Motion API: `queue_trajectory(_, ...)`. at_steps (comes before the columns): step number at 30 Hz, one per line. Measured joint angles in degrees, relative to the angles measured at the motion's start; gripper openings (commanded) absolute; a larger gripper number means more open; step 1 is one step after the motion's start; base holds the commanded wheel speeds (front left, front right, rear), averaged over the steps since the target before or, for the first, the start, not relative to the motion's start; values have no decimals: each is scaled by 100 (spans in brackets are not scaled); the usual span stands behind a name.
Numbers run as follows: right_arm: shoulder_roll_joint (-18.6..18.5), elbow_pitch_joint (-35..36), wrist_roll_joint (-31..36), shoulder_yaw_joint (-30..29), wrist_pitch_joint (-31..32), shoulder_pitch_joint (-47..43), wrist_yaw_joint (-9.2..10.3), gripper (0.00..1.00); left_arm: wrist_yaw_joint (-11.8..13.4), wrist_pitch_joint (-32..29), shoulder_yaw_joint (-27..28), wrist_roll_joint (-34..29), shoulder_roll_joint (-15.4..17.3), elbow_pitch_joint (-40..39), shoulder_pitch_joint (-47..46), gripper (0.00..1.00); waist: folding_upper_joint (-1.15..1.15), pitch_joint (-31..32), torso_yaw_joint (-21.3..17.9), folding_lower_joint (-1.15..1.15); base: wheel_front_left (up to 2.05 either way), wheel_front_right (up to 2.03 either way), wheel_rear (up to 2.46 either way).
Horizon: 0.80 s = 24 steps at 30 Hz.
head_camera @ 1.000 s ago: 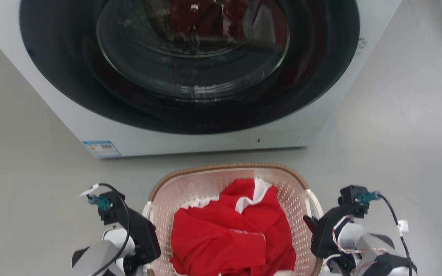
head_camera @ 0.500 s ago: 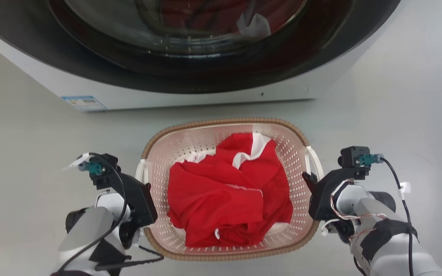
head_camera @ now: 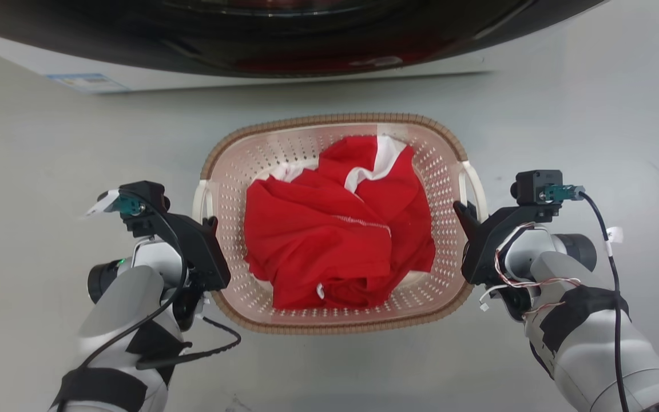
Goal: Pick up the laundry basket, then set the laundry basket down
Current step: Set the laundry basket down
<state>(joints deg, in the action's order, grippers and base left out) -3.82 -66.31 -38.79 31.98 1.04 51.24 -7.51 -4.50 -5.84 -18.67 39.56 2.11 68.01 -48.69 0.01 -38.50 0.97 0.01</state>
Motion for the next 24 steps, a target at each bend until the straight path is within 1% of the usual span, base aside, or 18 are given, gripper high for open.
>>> queue_trajectory(6,-12,5,57,51,-175,121,0,0,46,193,22,-12,-2,0,-133,0,0,-288,25,0,0,0,0)
queue_trajectory(24,-57,-58,244,130,-777,488,-1,0,45,816,4,-110,-11,12,-536,0,0,-954,100,0,0,0,0)
